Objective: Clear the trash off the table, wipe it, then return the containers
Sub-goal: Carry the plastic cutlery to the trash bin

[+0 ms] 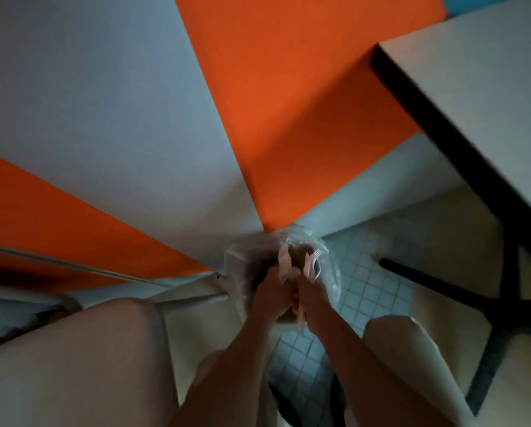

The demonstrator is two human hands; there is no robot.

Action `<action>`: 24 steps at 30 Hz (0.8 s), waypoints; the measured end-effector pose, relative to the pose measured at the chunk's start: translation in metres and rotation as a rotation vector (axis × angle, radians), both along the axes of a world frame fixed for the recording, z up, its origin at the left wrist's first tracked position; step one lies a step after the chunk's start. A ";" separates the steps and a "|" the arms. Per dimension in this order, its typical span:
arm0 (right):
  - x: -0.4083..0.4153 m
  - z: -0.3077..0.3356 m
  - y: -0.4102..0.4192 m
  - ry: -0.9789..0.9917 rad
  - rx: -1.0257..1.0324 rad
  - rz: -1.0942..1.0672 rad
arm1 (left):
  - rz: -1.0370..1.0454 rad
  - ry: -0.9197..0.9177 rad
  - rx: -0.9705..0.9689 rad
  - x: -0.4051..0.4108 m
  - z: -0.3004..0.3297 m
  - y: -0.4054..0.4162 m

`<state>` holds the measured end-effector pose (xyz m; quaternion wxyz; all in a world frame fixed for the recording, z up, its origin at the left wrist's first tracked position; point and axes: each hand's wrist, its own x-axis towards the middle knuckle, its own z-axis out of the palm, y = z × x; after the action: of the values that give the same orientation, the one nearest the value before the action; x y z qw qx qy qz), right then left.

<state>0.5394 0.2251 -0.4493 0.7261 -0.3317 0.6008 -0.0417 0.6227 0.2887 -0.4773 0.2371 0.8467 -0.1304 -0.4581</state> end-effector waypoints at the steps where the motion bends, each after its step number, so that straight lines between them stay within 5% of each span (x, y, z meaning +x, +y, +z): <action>1: 0.008 -0.027 -0.002 -0.001 -0.026 -0.015 | 0.044 -0.032 -0.011 0.002 0.001 -0.008; 5: 0.032 -0.143 -0.017 -0.013 -0.090 -0.035 | -0.035 -0.070 -0.082 0.022 -0.066 -0.034; 9: 0.048 -0.187 -0.021 0.134 -0.049 -0.049 | -0.342 -0.082 0.139 0.028 -0.140 -0.046; 12: 0.061 -0.203 -0.024 0.183 -0.072 0.053 | -0.248 -0.109 0.218 0.027 -0.171 -0.045; 15: 0.069 -0.198 -0.022 0.138 -0.116 0.097 | -0.075 -0.135 0.211 0.031 -0.194 -0.043; 18: 0.056 -0.160 -0.018 0.101 -0.021 0.095 | -0.234 -0.233 0.145 0.029 -0.182 -0.033; 24: 0.022 -0.047 -0.013 0.128 0.011 0.084 | -0.365 -0.254 0.105 0.020 -0.053 -0.011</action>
<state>0.5616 0.2118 -0.4962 0.6891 -0.3545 0.6319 0.0132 0.6431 0.2775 -0.5304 0.0874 0.8712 -0.2863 -0.3892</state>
